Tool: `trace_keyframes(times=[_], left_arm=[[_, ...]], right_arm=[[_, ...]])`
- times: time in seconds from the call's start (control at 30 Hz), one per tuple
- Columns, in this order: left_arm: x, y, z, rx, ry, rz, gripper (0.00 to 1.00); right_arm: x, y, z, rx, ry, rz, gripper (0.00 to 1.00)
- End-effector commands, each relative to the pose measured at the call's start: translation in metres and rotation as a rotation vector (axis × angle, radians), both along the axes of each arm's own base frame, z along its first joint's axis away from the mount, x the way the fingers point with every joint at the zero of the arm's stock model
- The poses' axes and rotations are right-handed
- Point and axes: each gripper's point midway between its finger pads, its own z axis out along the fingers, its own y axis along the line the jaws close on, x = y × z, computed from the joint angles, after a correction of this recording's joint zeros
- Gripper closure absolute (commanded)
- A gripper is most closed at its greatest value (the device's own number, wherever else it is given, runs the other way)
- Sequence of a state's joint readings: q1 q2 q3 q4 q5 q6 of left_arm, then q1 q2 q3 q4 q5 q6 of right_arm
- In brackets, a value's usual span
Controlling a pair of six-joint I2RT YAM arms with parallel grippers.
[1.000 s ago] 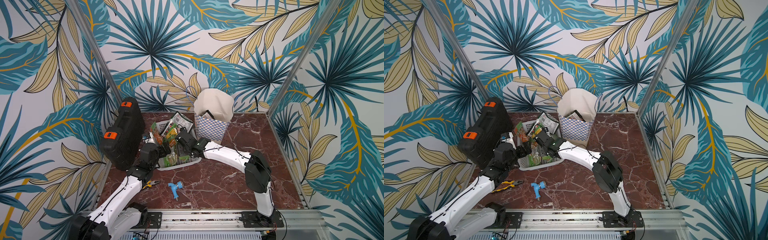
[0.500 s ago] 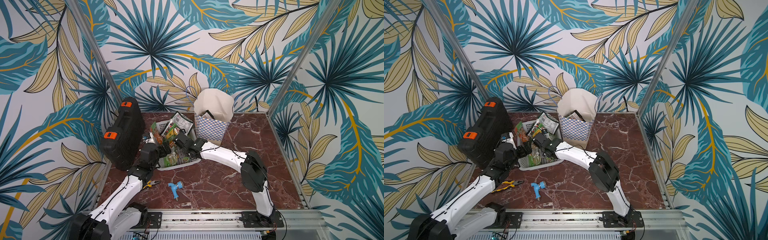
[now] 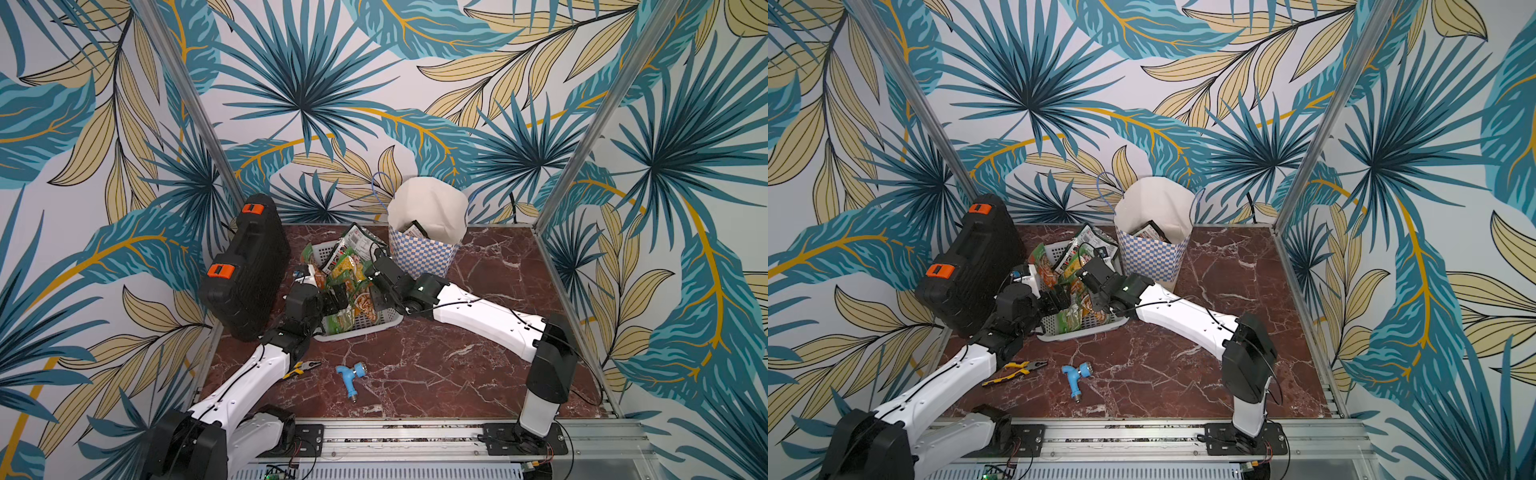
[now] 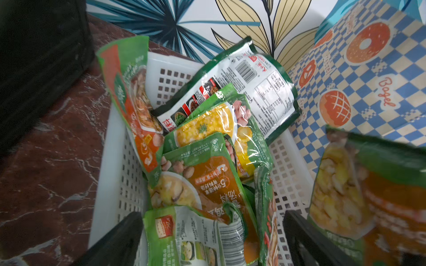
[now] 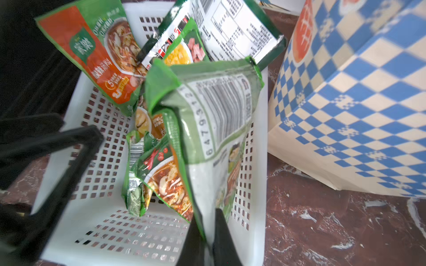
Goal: Place the condiment packets inside the bag
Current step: Pick up the condiment packet from the storage box, then place the condiment packet in the paper bag.
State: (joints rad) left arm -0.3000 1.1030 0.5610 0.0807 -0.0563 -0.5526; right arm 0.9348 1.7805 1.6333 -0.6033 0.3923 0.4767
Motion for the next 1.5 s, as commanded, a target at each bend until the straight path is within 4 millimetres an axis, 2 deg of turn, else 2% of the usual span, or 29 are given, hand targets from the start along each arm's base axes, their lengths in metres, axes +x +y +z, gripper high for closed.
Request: trace_keyframes(times=[0.0, 0.2, 0.33, 0.5, 0.57, 0.6, 0.67, 0.83, 1.0, 1.03, 1.07, 1.1, 1.2, 1.33, 1.47], left_arm=[[0.005, -0.017, 0.008, -0.023, -0.021, -0.081, 0.0], [0.005, -0.04, 0.009, 0.019, -0.003, -0.152, 0.0], [0.006, -0.058, 0.006, 0.043, 0.02, -0.201, 0.0], [0.009, -0.076, -0.004, 0.015, 0.058, -0.278, 0.01], [0.011, -0.086, -0.011, 0.001, 0.09, -0.319, 0.06], [0.012, -0.091, -0.014, -0.004, 0.107, -0.338, 0.09], [0.013, -0.097, -0.018, -0.016, 0.121, -0.361, 0.16], [0.013, -0.106, -0.024, -0.03, 0.138, -0.385, 0.26], [0.012, -0.107, -0.021, -0.032, 0.127, -0.391, 0.29], [0.012, -0.107, -0.021, -0.032, 0.126, -0.39, 0.29], [0.011, -0.107, -0.019, -0.032, 0.121, -0.391, 0.31], [0.011, -0.108, -0.017, -0.032, 0.117, -0.393, 0.33], [0.009, -0.109, -0.014, -0.022, 0.116, -0.394, 0.37], [0.007, -0.111, -0.012, 0.03, 0.119, -0.382, 0.38], [0.007, -0.113, -0.016, 0.03, 0.137, -0.389, 0.49]], right_arm=[[-0.005, -0.004, 0.06, 0.075, -0.116, 0.054, 1.0], [-0.006, -0.026, 0.131, 0.125, -0.264, 0.04, 1.0], [0.005, -0.052, 0.164, 0.107, -0.35, -0.037, 1.0], [0.026, -0.08, 0.19, 0.118, -0.409, -0.115, 1.0], [0.033, -0.087, 0.196, 0.119, -0.425, -0.138, 1.0], [0.045, -0.103, 0.199, 0.106, -0.436, -0.183, 1.0], [0.056, -0.117, 0.205, 0.082, -0.457, -0.232, 1.0], [0.088, -0.138, 0.203, 0.041, -0.46, -0.297, 1.0], [0.117, -0.141, 0.171, 0.007, -0.365, -0.287, 1.0], [0.119, -0.141, 0.166, 0.0, -0.349, -0.284, 0.98], [0.12, -0.143, 0.159, -0.012, -0.327, -0.286, 0.83], [0.12, -0.144, 0.156, -0.024, -0.315, -0.291, 0.69], [0.113, -0.147, 0.156, -0.029, -0.294, -0.282, 0.53], [0.095, -0.15, 0.169, 0.002, -0.28, -0.248, 0.44], [0.067, -0.154, 0.176, 0.058, -0.26, -0.195, 0.4]])
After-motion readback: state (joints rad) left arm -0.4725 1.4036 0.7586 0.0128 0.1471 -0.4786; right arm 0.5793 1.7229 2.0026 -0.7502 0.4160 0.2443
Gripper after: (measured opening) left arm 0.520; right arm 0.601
